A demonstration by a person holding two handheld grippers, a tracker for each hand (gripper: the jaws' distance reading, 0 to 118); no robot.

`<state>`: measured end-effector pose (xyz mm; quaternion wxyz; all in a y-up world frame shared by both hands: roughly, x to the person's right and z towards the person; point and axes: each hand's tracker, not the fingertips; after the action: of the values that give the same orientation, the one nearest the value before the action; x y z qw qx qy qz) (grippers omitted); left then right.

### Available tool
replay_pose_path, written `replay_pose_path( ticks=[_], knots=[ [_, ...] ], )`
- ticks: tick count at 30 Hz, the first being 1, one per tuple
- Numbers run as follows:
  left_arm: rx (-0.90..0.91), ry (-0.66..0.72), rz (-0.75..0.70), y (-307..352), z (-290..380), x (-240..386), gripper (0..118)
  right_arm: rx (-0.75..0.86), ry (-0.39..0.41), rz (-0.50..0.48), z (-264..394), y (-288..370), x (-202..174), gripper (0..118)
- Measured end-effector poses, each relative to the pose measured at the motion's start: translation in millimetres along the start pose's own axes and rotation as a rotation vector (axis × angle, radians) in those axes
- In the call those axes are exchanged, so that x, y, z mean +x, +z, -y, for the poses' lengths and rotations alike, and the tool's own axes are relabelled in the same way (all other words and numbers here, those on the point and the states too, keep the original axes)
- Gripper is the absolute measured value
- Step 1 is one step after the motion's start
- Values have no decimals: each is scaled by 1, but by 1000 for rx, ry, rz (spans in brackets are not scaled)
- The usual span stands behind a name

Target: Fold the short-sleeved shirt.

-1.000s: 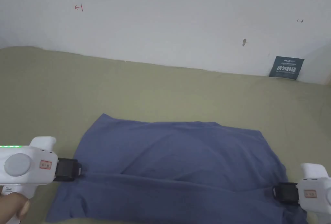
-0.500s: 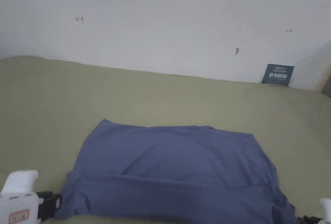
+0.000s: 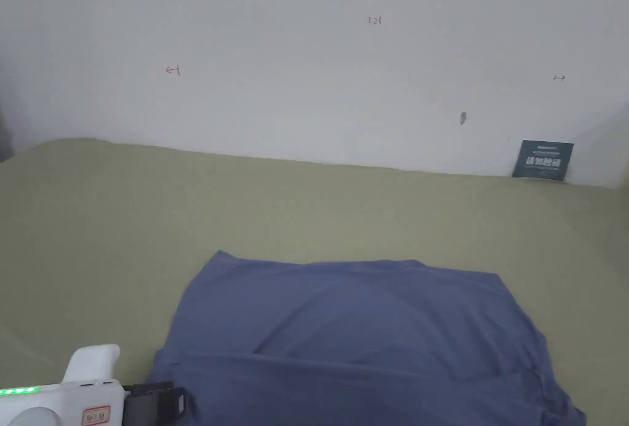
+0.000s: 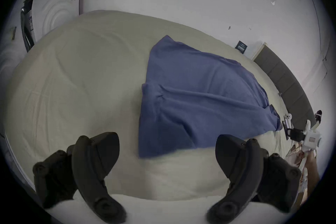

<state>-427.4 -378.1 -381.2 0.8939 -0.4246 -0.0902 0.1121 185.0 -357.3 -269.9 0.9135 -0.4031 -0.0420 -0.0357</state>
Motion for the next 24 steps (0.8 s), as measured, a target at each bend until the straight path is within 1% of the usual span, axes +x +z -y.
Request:
replay_pose_path(
  ticks=[2,5,6,7,8,9,10,11,12,13,14,15,16,18,19,20,21,22,23,24],
  knots=[
    [-36,22,-38,-13,-5,-1,107,-5,0,3,-1,-3,1,6],
    [-127,15,-54,-36,-6,-9,102,-9,-22,12,-4,-9,6,6],
    [-176,11,-59,-38,-6,-7,95,-11,-30,14,-6,-11,9,6],
    [-199,-4,-59,-42,-5,-9,80,-14,-36,15,-9,-15,11,7],
    [-171,-41,-116,-39,-3,-7,72,-15,-39,19,-11,-18,12,7],
    [-134,-68,-124,-34,-4,-7,60,-11,-37,21,-13,-22,13,7],
    [-127,-59,-87,-28,-6,-6,31,-5,-34,20,-16,-27,16,8],
    [-118,-35,-18,-26,-8,-7,6,-5,-33,22,-19,-32,18,22],
    [-113,2,24,-24,-8,-7,6,-16,-37,17,-23,-37,20,53],
    [-121,-12,-22,-23,-9,-5,6,-40,-52,22,-25,-44,20,95],
    [-124,-34,-37,-18,-8,4,6,-44,-65,1,-27,-48,22,102],
    [-118,-58,-42,-17,-7,8,6,-22,-84,-31,-28,-51,23,97],
    [-113,-70,-43,-16,-6,9,6,-27,-86,-25,-29,-57,23,92],
    [-115,-55,-36,-16,-6,9,6,-48,-83,-1,-30,-69,22,91],
    [-113,-36,-29,-15,-5,9,6,-71,-77,20,-30,-74,22,78],
    [-113,-23,-20,-13,-5,8,6,-87,-73,19,-31,-77,22,55],
    [-111,-21,-16,-11,-4,7,6,-95,-71,9,-30,-79,23,24],
    [-110,-21,-12,-12,-5,7,6,-95,-70,1,-28,-78,23,16],
    [-108,-25,-7,-10,-4,8,6,-92,-74,-35,-25,-73,21,12],
    [-105,-32,-2,-8,-4,9,6,-87,-68,-12,-23,-70,18,10]
  ],
)
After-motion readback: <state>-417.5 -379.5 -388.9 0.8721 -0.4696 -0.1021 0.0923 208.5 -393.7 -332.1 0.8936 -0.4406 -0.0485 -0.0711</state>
